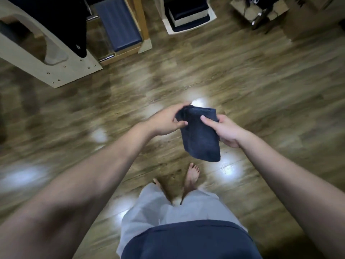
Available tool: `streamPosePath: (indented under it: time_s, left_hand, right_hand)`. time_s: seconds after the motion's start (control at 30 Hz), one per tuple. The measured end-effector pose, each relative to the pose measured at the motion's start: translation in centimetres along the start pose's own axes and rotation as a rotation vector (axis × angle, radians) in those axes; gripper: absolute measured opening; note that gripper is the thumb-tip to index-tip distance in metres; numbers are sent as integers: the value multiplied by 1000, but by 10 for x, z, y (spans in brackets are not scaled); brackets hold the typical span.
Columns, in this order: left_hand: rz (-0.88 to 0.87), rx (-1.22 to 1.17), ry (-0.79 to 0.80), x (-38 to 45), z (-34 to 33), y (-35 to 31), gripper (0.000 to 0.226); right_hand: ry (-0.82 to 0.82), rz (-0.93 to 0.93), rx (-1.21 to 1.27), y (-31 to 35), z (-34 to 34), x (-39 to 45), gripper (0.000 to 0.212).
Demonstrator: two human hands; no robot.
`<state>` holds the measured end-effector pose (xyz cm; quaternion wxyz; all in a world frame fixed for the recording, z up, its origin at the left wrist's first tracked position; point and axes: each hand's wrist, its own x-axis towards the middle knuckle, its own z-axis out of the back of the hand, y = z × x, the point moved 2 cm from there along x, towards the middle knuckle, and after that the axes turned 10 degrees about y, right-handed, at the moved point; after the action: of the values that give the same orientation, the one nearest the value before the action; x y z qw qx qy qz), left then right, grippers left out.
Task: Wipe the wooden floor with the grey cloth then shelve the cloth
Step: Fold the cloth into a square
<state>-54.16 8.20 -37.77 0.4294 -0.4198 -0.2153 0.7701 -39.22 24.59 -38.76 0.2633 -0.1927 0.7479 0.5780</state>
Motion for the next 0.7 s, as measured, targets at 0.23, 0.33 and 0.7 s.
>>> streamPosePath:
  time_s: [0.23,0.33,0.7]
  left_hand:
    - [-74,167,236,49,12,42,82]
    - [-95,275,291,69,16,67,91]
    - [-99,569,546,157,-42,135,95]
  right_hand:
    - [-280,36,296,-20,12,-3,25]
    - [-466,57,370,-54,6,-7,26]
    - [-822,53,593,-169,9,15,23]
